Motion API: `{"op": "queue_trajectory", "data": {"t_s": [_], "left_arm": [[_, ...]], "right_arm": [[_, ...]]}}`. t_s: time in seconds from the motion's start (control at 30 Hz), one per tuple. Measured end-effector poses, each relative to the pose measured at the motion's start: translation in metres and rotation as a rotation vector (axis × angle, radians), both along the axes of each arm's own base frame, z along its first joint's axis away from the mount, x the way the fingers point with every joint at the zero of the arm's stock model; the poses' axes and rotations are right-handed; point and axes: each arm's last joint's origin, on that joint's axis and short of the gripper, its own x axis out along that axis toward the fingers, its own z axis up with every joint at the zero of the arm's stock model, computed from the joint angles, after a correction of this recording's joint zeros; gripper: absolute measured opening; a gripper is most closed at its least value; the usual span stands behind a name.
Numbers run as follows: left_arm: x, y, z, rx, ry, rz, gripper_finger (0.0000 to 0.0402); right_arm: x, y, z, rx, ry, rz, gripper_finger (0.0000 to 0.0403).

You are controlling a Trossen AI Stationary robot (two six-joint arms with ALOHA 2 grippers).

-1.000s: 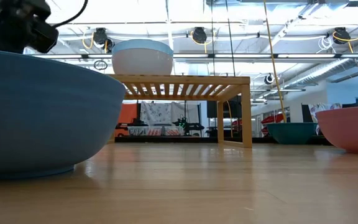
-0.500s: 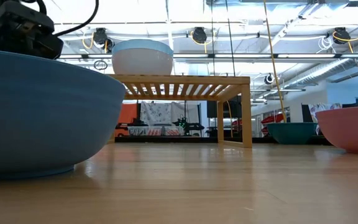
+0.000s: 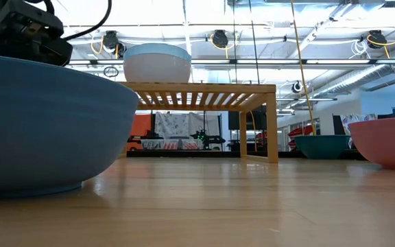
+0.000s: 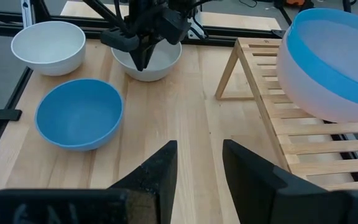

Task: Place and stack bowls onto a shelf
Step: Stack the gray bowl on top of the blue bowl

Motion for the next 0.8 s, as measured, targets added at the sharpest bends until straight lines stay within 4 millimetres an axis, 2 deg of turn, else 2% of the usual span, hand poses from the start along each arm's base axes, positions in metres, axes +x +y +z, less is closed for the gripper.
{"op": "queue_trajectory", "data": {"t_s": [0.27, 0.63, 0.8], "left_arm": [[0.0, 0.0, 0.0, 0.022, -0.007, 0.006, 0.0067], [0.01, -0.004, -0.02, 0.04, 0.1, -0.012, 0.0067], [0.01, -0.006, -0.023, 0.044, 0.114, -0.019, 0.0067]], "right_arm": [[0.0, 0.0, 0.0, 0.0, 0.0, 0.0, 0.0121], [0.0, 0.0, 0.0, 0.001, -0.002, 0.002, 0.0121], [0.001, 0.0, 0.001, 0.003, -0.009, 0.002, 0.0121]]}}
